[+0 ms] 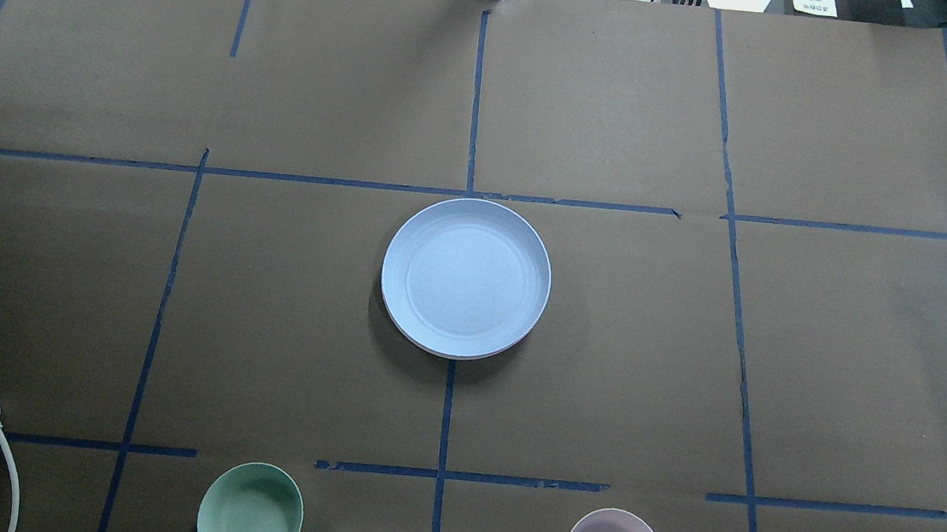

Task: Stack three plates with pink and blue

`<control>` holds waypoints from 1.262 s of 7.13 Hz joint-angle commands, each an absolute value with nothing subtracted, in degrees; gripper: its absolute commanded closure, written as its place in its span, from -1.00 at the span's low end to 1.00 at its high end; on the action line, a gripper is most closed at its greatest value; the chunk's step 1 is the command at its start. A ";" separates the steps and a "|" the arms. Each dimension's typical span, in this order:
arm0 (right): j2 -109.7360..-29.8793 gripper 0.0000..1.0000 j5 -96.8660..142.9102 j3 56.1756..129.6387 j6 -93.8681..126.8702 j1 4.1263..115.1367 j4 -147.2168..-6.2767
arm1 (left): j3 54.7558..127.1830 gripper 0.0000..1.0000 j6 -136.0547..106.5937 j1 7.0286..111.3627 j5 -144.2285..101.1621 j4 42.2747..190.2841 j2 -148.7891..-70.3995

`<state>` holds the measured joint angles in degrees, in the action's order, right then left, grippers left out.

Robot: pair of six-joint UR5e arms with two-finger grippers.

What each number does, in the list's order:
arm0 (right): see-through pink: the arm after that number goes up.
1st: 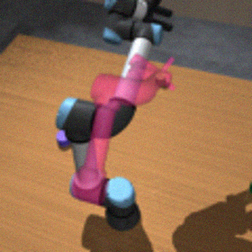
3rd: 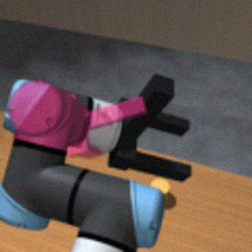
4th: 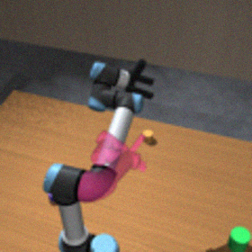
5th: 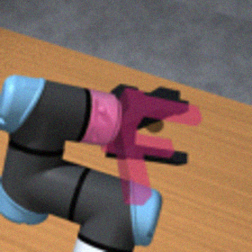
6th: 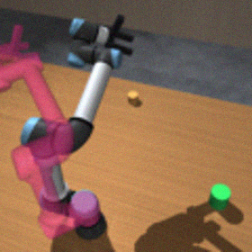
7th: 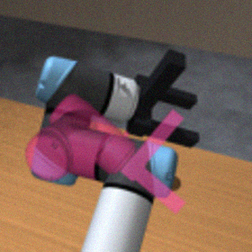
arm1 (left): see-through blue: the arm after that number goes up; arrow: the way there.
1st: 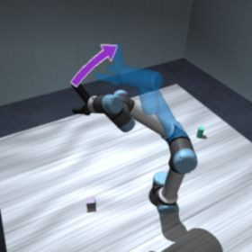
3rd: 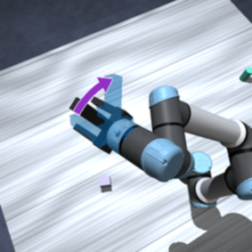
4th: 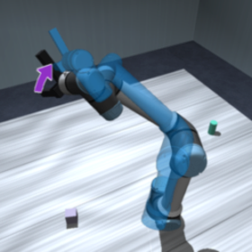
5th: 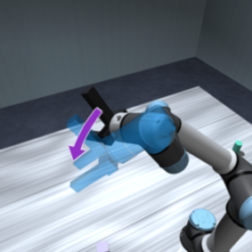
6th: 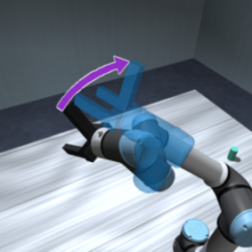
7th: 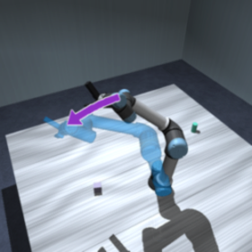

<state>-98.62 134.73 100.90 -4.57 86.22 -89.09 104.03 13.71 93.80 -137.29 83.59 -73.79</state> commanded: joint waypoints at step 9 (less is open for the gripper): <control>-98.53 -1.00 134.91 100.90 -4.57 85.96 -88.77 | 104.15 -1.00 13.71 91.93 -136.76 83.58 -73.65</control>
